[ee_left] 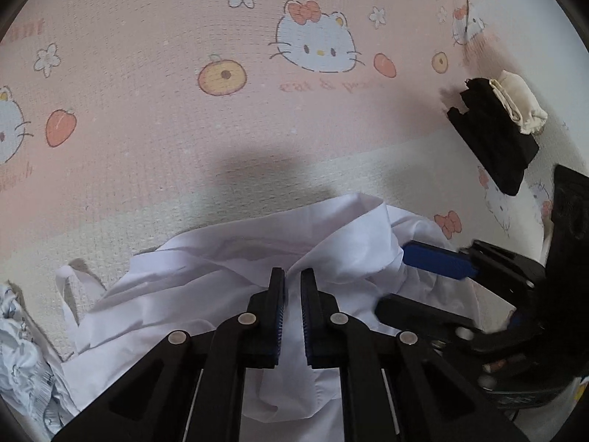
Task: Fold clothes
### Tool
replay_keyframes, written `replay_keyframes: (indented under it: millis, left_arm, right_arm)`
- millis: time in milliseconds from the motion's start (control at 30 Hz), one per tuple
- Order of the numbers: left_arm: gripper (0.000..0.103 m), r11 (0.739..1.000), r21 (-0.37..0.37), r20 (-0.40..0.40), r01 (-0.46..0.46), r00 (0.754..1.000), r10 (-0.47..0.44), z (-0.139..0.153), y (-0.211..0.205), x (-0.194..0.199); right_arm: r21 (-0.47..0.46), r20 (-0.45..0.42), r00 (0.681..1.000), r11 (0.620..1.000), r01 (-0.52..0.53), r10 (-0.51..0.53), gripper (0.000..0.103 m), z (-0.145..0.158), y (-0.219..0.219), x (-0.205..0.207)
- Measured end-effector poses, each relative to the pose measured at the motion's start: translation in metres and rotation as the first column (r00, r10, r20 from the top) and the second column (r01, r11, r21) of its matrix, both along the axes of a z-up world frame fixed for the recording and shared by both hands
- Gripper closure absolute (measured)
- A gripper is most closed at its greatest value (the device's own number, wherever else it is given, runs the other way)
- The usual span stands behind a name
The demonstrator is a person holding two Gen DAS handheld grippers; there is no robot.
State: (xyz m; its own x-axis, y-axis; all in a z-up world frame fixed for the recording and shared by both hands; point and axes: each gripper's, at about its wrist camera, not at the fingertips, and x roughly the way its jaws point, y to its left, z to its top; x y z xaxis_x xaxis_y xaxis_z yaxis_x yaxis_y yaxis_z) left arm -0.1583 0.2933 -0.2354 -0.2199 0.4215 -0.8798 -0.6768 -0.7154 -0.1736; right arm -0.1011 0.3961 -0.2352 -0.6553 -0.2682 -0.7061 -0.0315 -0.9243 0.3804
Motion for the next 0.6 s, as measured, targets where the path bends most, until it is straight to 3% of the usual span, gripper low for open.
replay_keyframes:
  millis: [133,300,333,367,433,533,600]
  left_arm:
    - [0.096,1.000,-0.011,0.002,0.011,1.000,-0.011,-0.003,0.002,-0.011]
    - [0.096,1.000,-0.001,0.012,-0.002,1.000,0.002,-0.003,0.002,-0.018]
    - [0.096,1.000,0.011,0.028,-0.022,0.999,0.022,-0.003,0.000,-0.020]
    - [0.096,0.998,0.030,0.053,-0.052,0.997,0.050,-0.003,-0.003,-0.024]
    - [0.095,0.992,0.065,0.104,-0.112,0.989,0.105,-0.002,-0.009,-0.032]
    - [0.094,0.976,0.106,0.206,-0.188,0.965,0.163,-0.002,-0.020,-0.042]
    - [0.094,0.968,0.130,0.214,-0.216,0.959,0.186,0.006,-0.029,-0.041]
  right_arm:
    - [0.054,0.045,0.999,0.999,0.004,-0.007,0.049,-0.011,0.002,-0.014]
    - [-0.015,0.002,1.000,0.999,-0.029,0.029,0.050,-0.011,0.006,-0.022]
    - [-0.014,0.012,0.999,0.999,-0.033,0.033,0.055,-0.012,0.003,-0.023]
    - [-0.013,0.021,0.999,0.999,-0.037,0.037,0.072,-0.013,0.001,-0.025]
    - [-0.010,0.039,0.998,0.999,-0.044,0.045,0.088,-0.015,-0.004,-0.028]
    - [0.041,0.041,0.999,0.999,-0.030,0.028,0.093,-0.011,-0.012,-0.027]
    - [0.049,0.044,0.999,0.999,-0.011,0.009,0.094,-0.009,-0.012,-0.026]
